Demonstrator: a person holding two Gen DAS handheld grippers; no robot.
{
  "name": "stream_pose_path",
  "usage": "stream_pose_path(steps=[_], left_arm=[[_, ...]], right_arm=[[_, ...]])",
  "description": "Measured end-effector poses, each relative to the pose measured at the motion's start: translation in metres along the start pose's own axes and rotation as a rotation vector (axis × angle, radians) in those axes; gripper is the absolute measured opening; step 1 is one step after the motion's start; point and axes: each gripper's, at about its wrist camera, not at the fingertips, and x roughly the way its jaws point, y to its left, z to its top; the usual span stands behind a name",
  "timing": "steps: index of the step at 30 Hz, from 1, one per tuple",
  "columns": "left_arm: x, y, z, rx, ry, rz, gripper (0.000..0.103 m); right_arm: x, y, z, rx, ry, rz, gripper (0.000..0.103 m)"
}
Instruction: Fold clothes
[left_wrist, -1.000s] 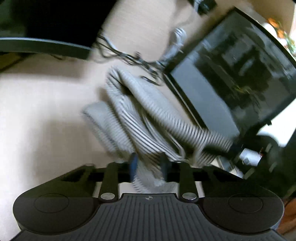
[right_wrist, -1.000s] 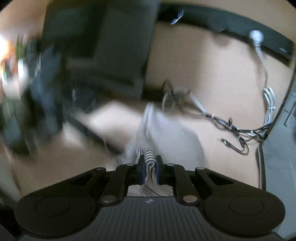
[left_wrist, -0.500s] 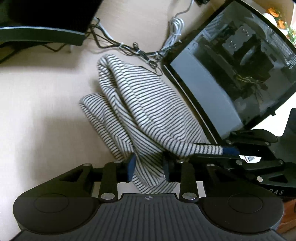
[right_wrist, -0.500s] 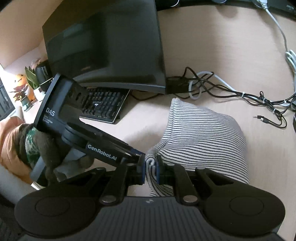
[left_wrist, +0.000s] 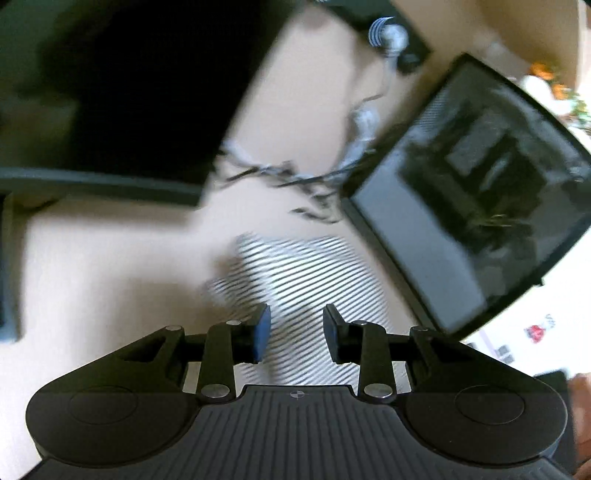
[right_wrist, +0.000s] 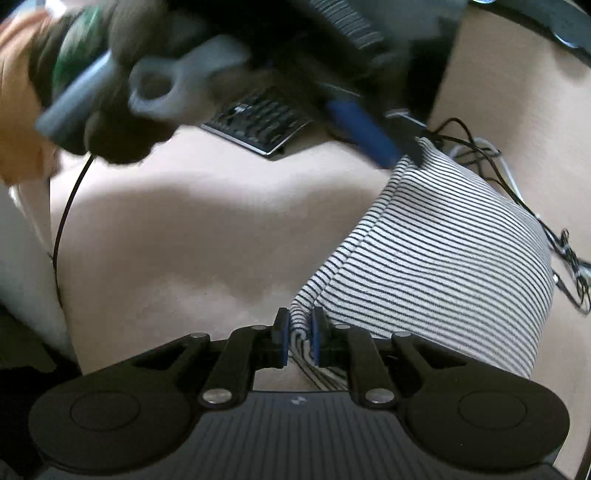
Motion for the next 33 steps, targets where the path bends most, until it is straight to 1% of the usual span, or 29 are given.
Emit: stream_pose_path(steps=[2, 5, 6, 7, 8, 9, 11, 12, 14, 16, 17, 20, 21, 22, 23, 25, 27, 28, 29, 31, 33], left_arm=[[0.016, -0.011, -0.003, 0.040, 0.041, -0.017, 0.034], [0.042, -0.016, -0.014, 0.085, 0.116, 0.035, 0.032], [0.044, -0.016, -0.015, 0.087, 0.121, 0.038, 0.031], [0.044, -0.016, -0.016, 0.087, 0.121, 0.038, 0.031], [0.045, -0.016, -0.017, 0.087, 0.122, 0.037, 0.031], [0.045, -0.015, -0.017, 0.087, 0.122, 0.037, 0.031], [0.046, -0.015, -0.018, 0.087, 0.123, 0.036, 0.031], [0.047, -0.014, -0.019, 0.087, 0.124, 0.036, 0.031], [0.048, -0.013, -0.020, 0.087, 0.125, 0.036, 0.031], [0.049, -0.013, -0.020, 0.083, 0.123, 0.033, 0.031], [0.049, -0.012, -0.020, 0.081, 0.123, 0.032, 0.030], [0.051, -0.011, -0.020, 0.077, 0.122, 0.029, 0.030], [0.051, -0.010, -0.021, 0.076, 0.122, 0.028, 0.030], [0.050, -0.009, -0.021, 0.073, 0.122, 0.027, 0.030], [0.049, -0.008, -0.022, 0.072, 0.123, 0.027, 0.030], [0.046, -0.004, -0.024, 0.068, 0.125, 0.025, 0.030], [0.045, -0.001, -0.026, 0.061, 0.129, 0.027, 0.030], [0.044, 0.001, -0.026, 0.054, 0.134, 0.028, 0.029], [0.044, 0.002, -0.026, 0.049, 0.137, 0.034, 0.029], [0.042, 0.006, -0.026, 0.043, 0.144, 0.048, 0.029], [0.040, 0.011, -0.027, 0.029, 0.146, 0.051, 0.029]], right_arm=[[0.001, 0.002, 0.002, -0.016, -0.002, -0.002, 0.012], [-0.005, -0.003, 0.000, -0.006, -0.020, 0.005, 0.013], [-0.012, -0.008, -0.002, 0.012, -0.029, 0.014, 0.017], [-0.019, -0.014, -0.004, 0.036, -0.035, 0.025, 0.024], [-0.026, -0.022, -0.006, 0.066, -0.032, 0.042, 0.029], [-0.033, -0.030, -0.010, 0.102, -0.024, 0.063, 0.039], [-0.047, -0.049, -0.018, 0.165, -0.023, 0.083, 0.041], [-0.055, -0.060, -0.022, 0.205, -0.027, 0.092, 0.041], [-0.068, -0.081, -0.027, 0.304, -0.057, 0.077, 0.047], [-0.078, -0.111, -0.027, 0.423, -0.098, 0.024, 0.064], [-0.082, -0.126, -0.027, 0.480, -0.118, -0.001, 0.066], [-0.076, -0.173, -0.033, 0.650, -0.177, -0.027, 0.072], [-0.070, -0.188, -0.035, 0.711, -0.190, -0.028, 0.078], [-0.060, -0.200, -0.037, 0.770, -0.192, -0.019, 0.079], [-0.047, -0.211, -0.039, 0.825, -0.189, -0.006, 0.079], [-0.014, -0.228, -0.041, 0.941, -0.170, 0.065, 0.079], [0.020, -0.237, -0.042, 1.038, -0.147, 0.137, 0.080], [0.034, -0.237, -0.039, 1.063, -0.138, 0.181, 0.079], [0.037, -0.233, -0.032, 1.037, -0.146, 0.203, 0.075], [0.031, -0.220, -0.015, 0.924, -0.182, 0.209, 0.060], [0.031, -0.213, -0.008, 0.858, -0.179, 0.169, 0.049]])
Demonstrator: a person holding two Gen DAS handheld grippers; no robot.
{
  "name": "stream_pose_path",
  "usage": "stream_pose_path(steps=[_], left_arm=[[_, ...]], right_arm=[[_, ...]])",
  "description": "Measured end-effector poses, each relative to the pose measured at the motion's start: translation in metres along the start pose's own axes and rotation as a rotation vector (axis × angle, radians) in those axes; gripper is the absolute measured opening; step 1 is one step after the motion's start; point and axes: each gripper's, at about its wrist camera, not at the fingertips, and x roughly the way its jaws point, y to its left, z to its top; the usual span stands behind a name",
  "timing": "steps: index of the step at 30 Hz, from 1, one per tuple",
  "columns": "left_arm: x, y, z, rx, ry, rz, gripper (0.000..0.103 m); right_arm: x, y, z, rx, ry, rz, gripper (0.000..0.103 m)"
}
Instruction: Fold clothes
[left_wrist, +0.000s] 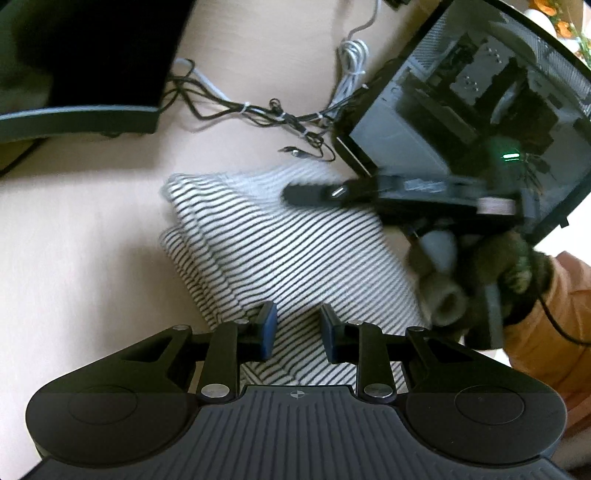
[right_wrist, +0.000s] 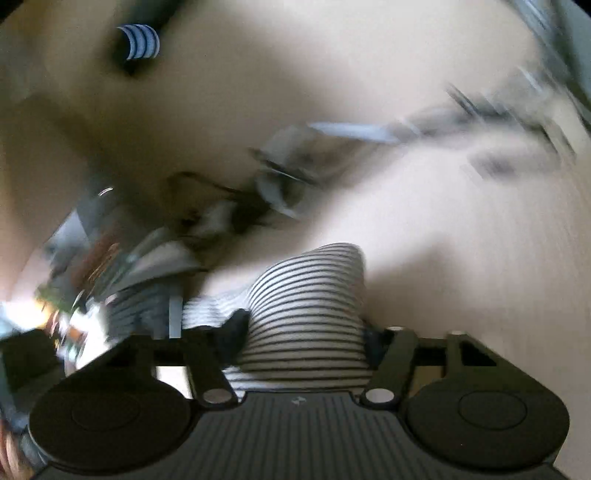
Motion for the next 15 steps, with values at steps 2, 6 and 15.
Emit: stream_pose_path(steps=[2, 6, 15], left_arm=[[-0.001, 0.003, -0.001, -0.011, 0.001, 0.001, 0.030], [0.002, 0.002, -0.002, -0.012, -0.005, -0.004, 0.029], [-0.021, -0.012, 0.033, 0.035, -0.109, 0.020, 0.034]], right_arm=[[0.002, 0.005, -0.002, -0.057, -0.004, -0.048, 0.047], [0.005, 0.015, -0.006, -0.172, -0.013, -0.145, 0.046], [-0.001, 0.043, -0.018, -0.430, -0.050, -0.316, 0.045]])
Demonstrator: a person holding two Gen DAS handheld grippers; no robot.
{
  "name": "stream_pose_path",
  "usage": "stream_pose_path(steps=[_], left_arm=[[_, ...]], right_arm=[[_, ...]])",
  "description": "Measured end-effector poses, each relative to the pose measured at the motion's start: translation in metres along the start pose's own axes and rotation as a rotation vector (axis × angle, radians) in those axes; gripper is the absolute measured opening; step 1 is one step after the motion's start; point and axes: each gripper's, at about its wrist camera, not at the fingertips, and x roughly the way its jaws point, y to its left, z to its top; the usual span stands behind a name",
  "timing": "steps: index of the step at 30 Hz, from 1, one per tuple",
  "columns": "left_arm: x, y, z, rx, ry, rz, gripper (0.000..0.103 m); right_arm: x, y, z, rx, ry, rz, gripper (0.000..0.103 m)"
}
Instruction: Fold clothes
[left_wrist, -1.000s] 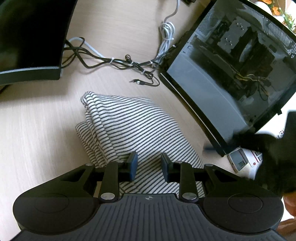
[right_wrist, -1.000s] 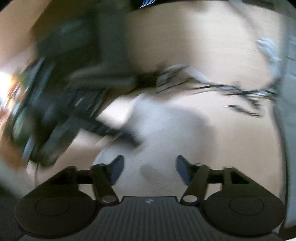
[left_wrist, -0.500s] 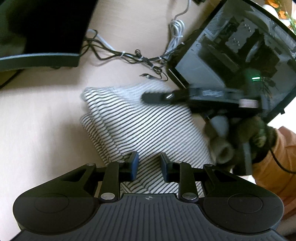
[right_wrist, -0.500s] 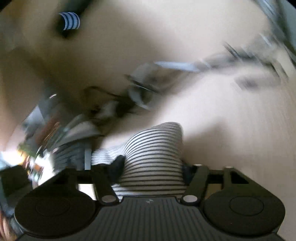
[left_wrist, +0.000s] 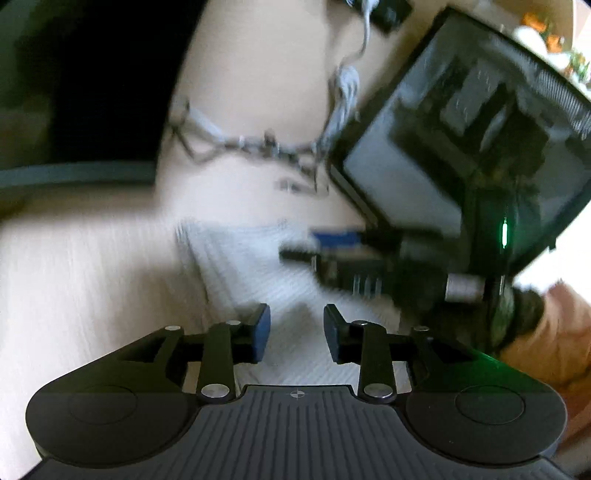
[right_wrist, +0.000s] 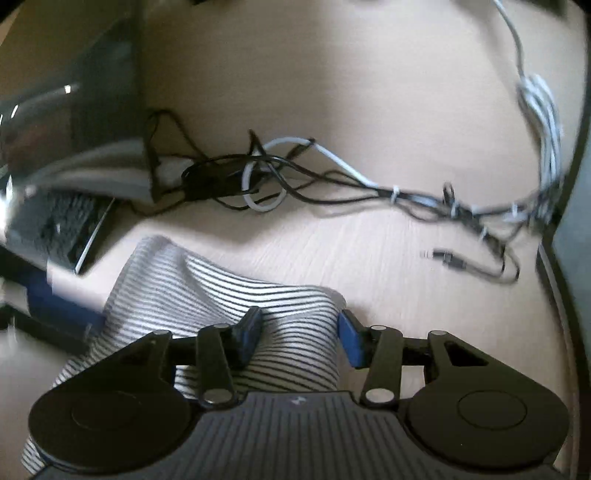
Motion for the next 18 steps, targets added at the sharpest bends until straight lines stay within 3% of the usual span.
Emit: stream_pose_path(steps=[3, 7, 10, 12, 15, 18], left_arm=[[0.014, 0.009, 0.017, -0.012, -0.025, 0.030, 0.034], [0.047, 0.029, 0.014, -0.029, 0.049, 0.095, 0.030], [0.051, 0.036, 0.011, -0.043, 0.043, 0.079, 0.030], [0.052, 0.037, 0.011, -0.045, 0.043, 0.076, 0.030], [0.054, 0.037, 0.008, -0.028, 0.034, 0.080, 0.030], [0.051, 0.039, 0.003, -0.048, 0.014, 0.076, 0.030]], right_arm=[[-0.010, 0.008, 0.000, -0.069, -0.022, -0.040, 0.045], [-0.044, 0.016, -0.002, -0.055, -0.064, -0.074, 0.053], [-0.080, 0.038, -0.013, -0.049, -0.123, 0.012, 0.064], [-0.086, 0.060, -0.029, -0.054, -0.091, 0.085, 0.064], [-0.071, 0.100, -0.063, -0.205, -0.075, 0.004, 0.073], [-0.068, 0.111, -0.062, -0.201, -0.058, -0.036, 0.076]])
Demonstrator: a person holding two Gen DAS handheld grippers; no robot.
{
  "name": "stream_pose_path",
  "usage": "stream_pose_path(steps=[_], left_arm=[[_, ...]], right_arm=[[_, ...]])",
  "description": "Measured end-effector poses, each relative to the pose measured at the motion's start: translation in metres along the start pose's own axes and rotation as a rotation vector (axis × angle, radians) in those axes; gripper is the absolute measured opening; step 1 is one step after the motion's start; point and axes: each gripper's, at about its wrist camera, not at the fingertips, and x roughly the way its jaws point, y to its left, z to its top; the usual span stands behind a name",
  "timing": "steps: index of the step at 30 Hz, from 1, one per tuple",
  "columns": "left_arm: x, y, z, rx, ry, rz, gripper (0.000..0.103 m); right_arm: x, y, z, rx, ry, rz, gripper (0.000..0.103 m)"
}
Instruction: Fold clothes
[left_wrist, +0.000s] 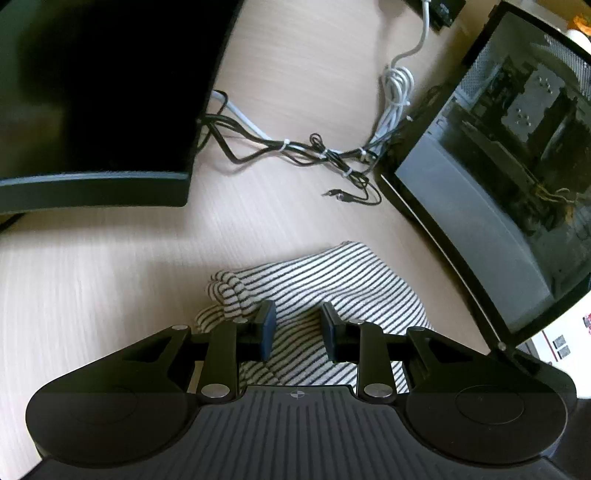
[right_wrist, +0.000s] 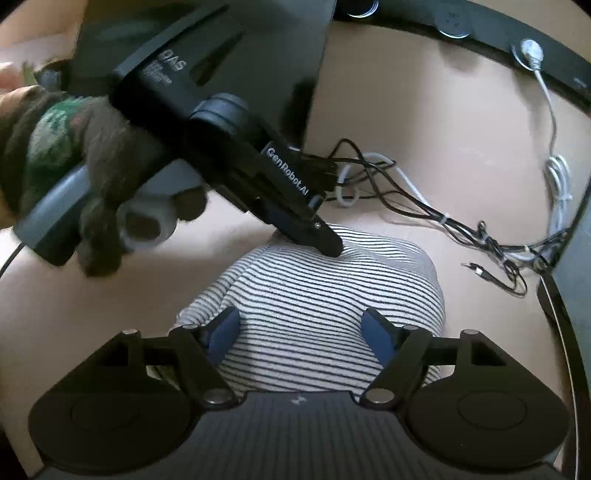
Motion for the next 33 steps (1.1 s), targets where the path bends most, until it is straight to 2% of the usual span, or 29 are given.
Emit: stream_pose_path(steps=[2, 5, 7, 8, 12, 15, 19, 22, 27, 31, 33], left_arm=[[-0.009, 0.002, -0.003, -0.040, -0.026, 0.002, 0.030], [-0.032, -0.009, -0.013, -0.043, -0.067, 0.004, 0.041], [-0.047, -0.017, -0.019, -0.042, -0.095, 0.005, 0.041], [-0.050, -0.020, -0.024, -0.034, -0.083, -0.008, 0.041], [-0.039, -0.021, -0.044, -0.007, -0.038, -0.039, 0.038], [-0.039, -0.018, -0.048, -0.038, -0.054, -0.052, 0.037], [-0.039, -0.023, -0.051, -0.065, -0.061, -0.015, 0.038], [-0.039, -0.027, -0.053, -0.086, -0.066, 0.015, 0.045], [-0.039, -0.034, -0.057, -0.119, -0.074, 0.064, 0.050], [-0.039, -0.039, -0.060, -0.153, -0.077, 0.102, 0.053], [-0.037, -0.041, -0.061, -0.184, -0.073, 0.118, 0.062]], right_arm=[[0.001, 0.003, 0.003, 0.008, 0.013, -0.015, 0.076], [-0.001, 0.007, 0.002, 0.011, 0.018, -0.042, 0.076], [-0.004, 0.012, 0.003, 0.029, 0.022, -0.069, 0.077], [-0.006, 0.013, 0.004, 0.049, 0.032, -0.067, 0.077], [-0.009, 0.011, 0.007, 0.165, 0.090, -0.010, 0.103], [-0.023, 0.010, 0.009, 0.231, 0.087, -0.017, 0.102], [-0.050, -0.007, 0.013, 0.335, 0.041, -0.033, 0.101], [-0.054, -0.024, 0.015, 0.394, 0.030, -0.037, 0.101], [-0.044, -0.043, 0.017, 0.339, 0.013, -0.068, 0.101], [-0.046, -0.056, 0.019, 0.277, -0.013, -0.032, 0.101], [-0.044, -0.064, 0.019, 0.266, -0.031, -0.007, 0.101]])
